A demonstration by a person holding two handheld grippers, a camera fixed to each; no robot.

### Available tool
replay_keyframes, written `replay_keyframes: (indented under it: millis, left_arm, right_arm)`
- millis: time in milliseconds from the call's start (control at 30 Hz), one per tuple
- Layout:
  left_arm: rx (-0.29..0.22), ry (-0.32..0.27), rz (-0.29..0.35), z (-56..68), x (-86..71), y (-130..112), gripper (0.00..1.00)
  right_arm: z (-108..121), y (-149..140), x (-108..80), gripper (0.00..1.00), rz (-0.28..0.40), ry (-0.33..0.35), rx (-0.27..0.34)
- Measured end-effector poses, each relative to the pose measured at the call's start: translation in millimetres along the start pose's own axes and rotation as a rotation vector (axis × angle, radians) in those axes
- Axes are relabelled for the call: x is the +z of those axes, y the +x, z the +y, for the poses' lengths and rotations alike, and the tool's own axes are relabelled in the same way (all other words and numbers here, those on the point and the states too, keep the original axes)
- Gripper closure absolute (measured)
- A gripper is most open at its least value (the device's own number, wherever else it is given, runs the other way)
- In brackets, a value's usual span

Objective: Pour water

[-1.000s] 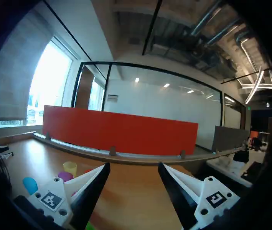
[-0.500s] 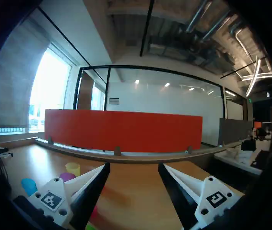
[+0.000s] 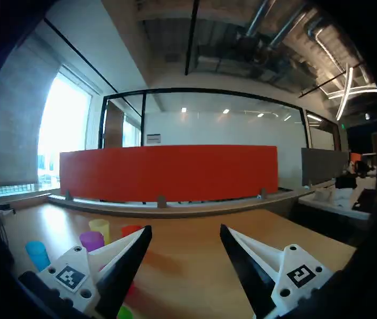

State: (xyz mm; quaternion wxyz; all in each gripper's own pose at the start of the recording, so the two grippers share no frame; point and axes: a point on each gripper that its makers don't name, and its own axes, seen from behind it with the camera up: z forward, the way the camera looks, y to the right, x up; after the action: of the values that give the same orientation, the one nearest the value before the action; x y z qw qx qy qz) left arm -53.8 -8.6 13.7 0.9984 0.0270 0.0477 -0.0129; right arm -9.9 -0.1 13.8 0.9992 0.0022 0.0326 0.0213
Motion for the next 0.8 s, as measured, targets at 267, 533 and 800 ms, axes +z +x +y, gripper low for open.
replay_keyframes:
  millis: [267,533,800]
  left_arm:
    - [0.000,0.000,0.000,-0.5,0.1,0,0.09]
    - [0.000,0.000,0.000,-0.6,-0.1,0,0.09]
    - [0.000,0.000,0.000,-0.2,0.1,-1,0.09]
  right_arm:
    - [-8,-12,0.6,0.01,0.001,0.024,0.005]
    - [-8,-25,-0.7,0.01,-0.004,0.023,0.015]
    - [-9,-37,-0.5,0.01,-0.013,0.028,0.008]
